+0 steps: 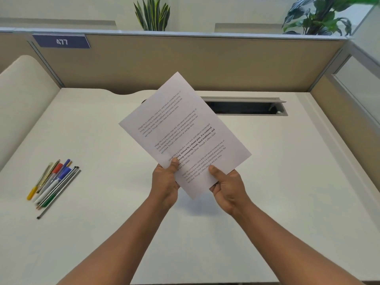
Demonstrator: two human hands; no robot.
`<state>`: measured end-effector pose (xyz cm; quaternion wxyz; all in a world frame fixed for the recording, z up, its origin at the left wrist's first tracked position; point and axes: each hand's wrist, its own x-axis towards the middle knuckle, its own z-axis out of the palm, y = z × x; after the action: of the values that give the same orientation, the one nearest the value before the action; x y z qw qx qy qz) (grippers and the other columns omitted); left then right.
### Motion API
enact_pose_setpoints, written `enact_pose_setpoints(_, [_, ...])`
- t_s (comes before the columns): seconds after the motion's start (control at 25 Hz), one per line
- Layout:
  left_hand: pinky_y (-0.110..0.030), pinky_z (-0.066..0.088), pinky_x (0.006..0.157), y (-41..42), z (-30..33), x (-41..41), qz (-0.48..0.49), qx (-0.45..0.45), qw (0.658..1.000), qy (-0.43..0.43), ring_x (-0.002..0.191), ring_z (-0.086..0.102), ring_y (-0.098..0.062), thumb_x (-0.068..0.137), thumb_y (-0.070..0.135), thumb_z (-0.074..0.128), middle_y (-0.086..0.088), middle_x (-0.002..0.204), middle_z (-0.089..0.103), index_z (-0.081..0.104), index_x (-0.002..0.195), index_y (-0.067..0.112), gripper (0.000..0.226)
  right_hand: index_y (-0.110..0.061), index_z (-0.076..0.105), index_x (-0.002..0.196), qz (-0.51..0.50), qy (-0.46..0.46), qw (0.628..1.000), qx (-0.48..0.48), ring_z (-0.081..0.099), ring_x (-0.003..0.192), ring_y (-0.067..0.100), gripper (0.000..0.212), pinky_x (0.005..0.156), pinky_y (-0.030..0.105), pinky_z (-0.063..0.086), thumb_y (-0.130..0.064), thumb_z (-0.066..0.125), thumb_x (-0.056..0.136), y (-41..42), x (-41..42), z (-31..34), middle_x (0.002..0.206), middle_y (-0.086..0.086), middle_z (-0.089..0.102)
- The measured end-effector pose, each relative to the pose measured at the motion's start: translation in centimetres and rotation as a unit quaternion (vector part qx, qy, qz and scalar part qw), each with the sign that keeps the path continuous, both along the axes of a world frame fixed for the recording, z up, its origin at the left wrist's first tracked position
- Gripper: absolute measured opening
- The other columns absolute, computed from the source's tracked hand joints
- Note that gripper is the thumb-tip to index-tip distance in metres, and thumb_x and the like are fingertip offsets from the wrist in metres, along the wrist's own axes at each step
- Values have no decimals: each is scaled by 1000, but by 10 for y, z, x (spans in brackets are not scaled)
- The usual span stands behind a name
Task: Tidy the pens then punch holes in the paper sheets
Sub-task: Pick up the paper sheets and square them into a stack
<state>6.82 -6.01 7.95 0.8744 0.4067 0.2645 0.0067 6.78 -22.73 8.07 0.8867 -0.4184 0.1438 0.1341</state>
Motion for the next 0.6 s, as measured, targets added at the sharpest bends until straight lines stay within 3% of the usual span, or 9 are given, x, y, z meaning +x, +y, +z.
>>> enact_pose_setpoints(0.16, [-37,63,72,0,-3,-3,-17,1,1000,24,97,77,-18,99,8,62,-3,116,78,68,118,20,22,-11,67,119,-20,-10,996,-82,74,106,20,30,80,35,62,6,61,95,-3,3,0,117,4,77])
enact_pose_setpoints(0.28, [-30,58,70,15,-6,-6,-21,48,997,62,86,75,-16,95,8,70,-14,125,73,63,115,15,23,-12,70,112,2,-34,986,-163,74,101,23,26,87,42,61,6,60,95,-23,11,5,110,5,79])
enact_pose_setpoints(0.36, [-30,54,77,33,-7,-5,15,111,991,69,94,71,-16,91,9,75,-13,135,68,51,134,20,50,-10,71,111,25,-48,971,-231,73,104,28,24,92,45,58,5,61,96,-39,17,7,113,9,77])
enact_pose_setpoints(0.4, [-32,51,87,44,-7,-4,30,171,982,70,109,67,-18,89,10,78,-12,145,60,40,145,22,69,-9,72,113,42,-57,963,-261,73,105,29,23,91,45,59,4,62,96,-47,19,8,115,12,77])
enact_pose_setpoints(0.48, [-37,37,108,70,-6,1,36,317,945,71,143,41,-23,83,19,85,-7,165,32,14,159,30,106,-11,73,111,80,-78,947,-301,74,103,28,22,84,38,62,2,64,96,-61,22,10,113,11,77])
enact_pose_setpoints(0.52, [-38,30,113,82,-3,5,18,368,927,67,150,29,-20,79,25,89,-3,169,22,5,160,35,117,-13,74,109,100,-89,941,-311,75,102,28,21,79,34,62,1,64,96,-67,23,12,110,8,79])
enact_pose_setpoints(0.6, [-40,30,113,102,4,15,-63,388,919,39,147,29,-12,72,31,93,6,165,28,1,160,40,128,-14,74,110,139,-112,931,-318,75,101,25,21,76,30,61,-1,63,97,-77,24,14,108,5,79])
